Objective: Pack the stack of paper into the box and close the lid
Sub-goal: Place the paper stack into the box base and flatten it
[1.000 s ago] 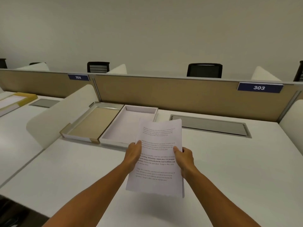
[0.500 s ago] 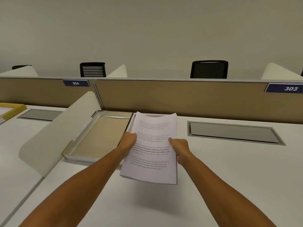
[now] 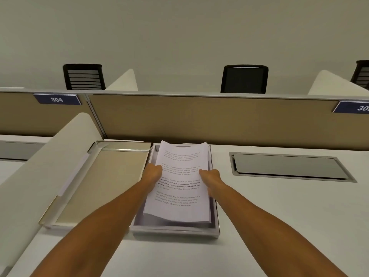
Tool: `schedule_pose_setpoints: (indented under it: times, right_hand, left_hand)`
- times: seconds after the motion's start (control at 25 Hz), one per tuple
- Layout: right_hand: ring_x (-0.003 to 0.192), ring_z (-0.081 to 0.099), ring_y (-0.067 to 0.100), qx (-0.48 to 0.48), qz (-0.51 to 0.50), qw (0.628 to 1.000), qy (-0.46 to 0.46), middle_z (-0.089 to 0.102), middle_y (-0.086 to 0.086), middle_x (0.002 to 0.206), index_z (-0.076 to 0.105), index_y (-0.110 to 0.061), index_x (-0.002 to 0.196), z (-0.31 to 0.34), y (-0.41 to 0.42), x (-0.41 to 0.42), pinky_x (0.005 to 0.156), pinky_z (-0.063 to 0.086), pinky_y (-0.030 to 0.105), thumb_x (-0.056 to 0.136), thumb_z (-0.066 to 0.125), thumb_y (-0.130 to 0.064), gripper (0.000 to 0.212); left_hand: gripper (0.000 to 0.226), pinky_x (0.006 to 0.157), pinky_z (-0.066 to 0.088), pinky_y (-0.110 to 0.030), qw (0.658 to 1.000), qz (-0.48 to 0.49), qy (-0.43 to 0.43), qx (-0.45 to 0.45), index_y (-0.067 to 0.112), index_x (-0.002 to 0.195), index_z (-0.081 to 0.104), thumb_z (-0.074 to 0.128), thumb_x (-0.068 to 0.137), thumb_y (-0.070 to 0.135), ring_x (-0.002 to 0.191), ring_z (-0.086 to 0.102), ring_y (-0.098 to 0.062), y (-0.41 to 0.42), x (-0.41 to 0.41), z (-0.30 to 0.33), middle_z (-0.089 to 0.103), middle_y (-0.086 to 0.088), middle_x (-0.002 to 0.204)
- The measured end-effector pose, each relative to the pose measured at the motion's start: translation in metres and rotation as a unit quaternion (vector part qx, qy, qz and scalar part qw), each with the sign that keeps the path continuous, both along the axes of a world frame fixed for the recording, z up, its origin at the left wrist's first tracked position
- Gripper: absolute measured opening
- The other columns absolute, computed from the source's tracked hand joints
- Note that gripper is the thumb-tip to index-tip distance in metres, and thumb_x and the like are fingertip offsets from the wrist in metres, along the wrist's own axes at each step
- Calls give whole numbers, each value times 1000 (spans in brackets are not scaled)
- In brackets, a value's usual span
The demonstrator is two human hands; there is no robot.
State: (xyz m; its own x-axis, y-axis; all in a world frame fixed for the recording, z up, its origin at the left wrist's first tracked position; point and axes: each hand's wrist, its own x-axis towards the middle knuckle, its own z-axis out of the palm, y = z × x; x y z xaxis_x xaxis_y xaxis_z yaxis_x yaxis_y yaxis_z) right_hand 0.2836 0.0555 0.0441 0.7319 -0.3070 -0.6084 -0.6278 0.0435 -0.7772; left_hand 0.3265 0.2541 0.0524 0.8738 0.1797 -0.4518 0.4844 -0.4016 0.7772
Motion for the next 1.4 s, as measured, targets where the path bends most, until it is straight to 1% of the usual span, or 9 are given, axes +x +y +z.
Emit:
schedule_pose_setpoints:
  times: [0.24,0.48,0.6,0.72,0.84,1.04,1.16,1.28,1.4]
  right_hand:
    - [106,68,33,-7,3,999,32,68,18,117,56,-1,125,-26,5,25,95,57,47,99,54,-14,29]
    - [92,64,27,-25,14,999,42,67,15,109,57,-2,122,-35,12,31,91,58,40,100,45,-8,26]
    - [109,64,31,2,50,997,57,65,15,120,53,-2,130,-31,13,33,98,54,43,100,41,-8,32]
    - [134,49,36,-35,92,993,58,48,20,146,39,3,145,-23,15,33,112,42,46,97,47,-12,50]
    - [144,33,39,-91,116,988,44,30,21,157,23,1,152,-21,20,25,118,32,48,93,53,-14,69]
    - [141,39,32,-129,155,978,55,29,18,160,-8,1,156,-24,20,13,112,40,39,99,45,-14,80]
    - [134,48,31,-104,129,986,37,42,15,152,2,-1,157,-25,17,12,109,45,40,98,47,-13,75]
    - [127,53,30,-86,110,990,29,52,15,143,18,1,154,-28,15,15,106,48,42,95,50,-13,68]
    - [105,58,25,-90,106,990,31,60,9,121,37,-1,144,-27,14,19,87,50,36,93,51,-14,54]
  left_hand:
    - [12,78,56,-43,999,17,22,19,9,102,49,41,98,17,91,67,-32,0,22,-29,66,-15,98]
    - [13,66,53,-36,999,4,21,23,8,102,50,40,98,16,73,62,-23,4,27,-37,62,-9,84]
    - [11,61,51,-33,1000,6,12,0,9,101,51,47,96,18,73,62,-22,6,23,-39,62,-7,82]
    - [14,70,52,-36,1000,-11,1,-2,8,98,55,55,94,21,79,64,-25,9,16,-42,64,-6,83]
    - [14,64,50,-32,999,-22,-17,19,9,99,55,56,93,22,76,63,-22,10,10,-45,63,-3,82]
    - [13,71,50,-36,1000,-11,-23,5,9,94,56,57,93,21,76,61,-23,8,4,-46,63,-5,82]
    - [16,73,50,-38,999,15,-14,-37,6,99,59,57,93,21,87,65,-30,6,3,-46,67,-11,93]
    - [12,67,46,-35,998,28,-1,-61,10,86,58,57,92,20,78,62,-25,8,4,-43,65,-6,83]
    - [17,68,47,-35,997,29,13,-69,16,77,55,58,91,24,80,63,-25,8,6,-39,65,-5,84]
